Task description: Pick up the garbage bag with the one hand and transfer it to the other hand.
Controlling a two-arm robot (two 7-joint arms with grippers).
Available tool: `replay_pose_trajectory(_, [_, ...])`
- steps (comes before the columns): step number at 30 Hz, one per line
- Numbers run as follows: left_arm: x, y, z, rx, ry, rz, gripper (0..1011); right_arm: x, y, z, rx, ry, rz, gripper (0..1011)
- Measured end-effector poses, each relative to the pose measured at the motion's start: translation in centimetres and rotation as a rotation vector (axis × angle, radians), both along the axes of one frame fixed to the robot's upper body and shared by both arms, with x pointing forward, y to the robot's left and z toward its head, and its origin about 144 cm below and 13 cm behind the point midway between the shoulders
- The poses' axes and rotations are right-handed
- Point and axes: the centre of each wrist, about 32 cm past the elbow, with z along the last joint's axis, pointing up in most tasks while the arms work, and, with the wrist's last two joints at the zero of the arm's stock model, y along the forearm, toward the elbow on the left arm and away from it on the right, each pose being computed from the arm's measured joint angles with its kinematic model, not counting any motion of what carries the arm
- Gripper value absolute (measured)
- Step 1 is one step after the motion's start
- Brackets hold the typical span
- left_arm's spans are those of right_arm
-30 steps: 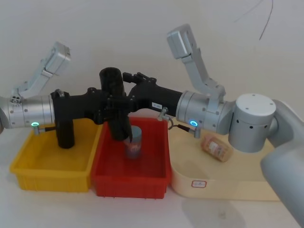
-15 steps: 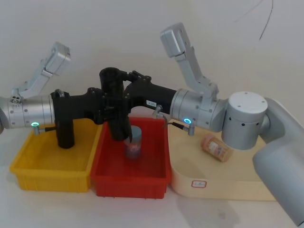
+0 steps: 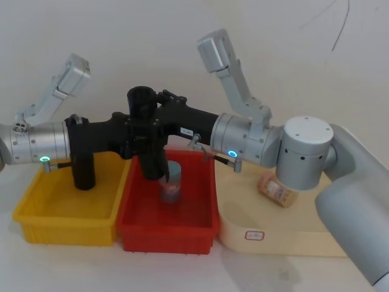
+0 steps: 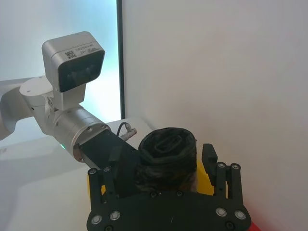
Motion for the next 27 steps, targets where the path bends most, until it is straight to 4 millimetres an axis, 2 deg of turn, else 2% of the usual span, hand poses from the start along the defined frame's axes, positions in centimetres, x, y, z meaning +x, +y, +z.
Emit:
replay_pose_trajectory(22, [0.0, 0.01, 0.0, 0.0, 0.0, 0.0, 463, 0.43, 0.99, 0.01, -0.008, -0.003, 0.007, 1000])
replay_pose_trajectory(27, [0.0, 0.01, 0.0, 0.0, 0.0, 0.0, 463, 0.46, 1.07, 0.02, -0.01, -0.004, 0.008, 916])
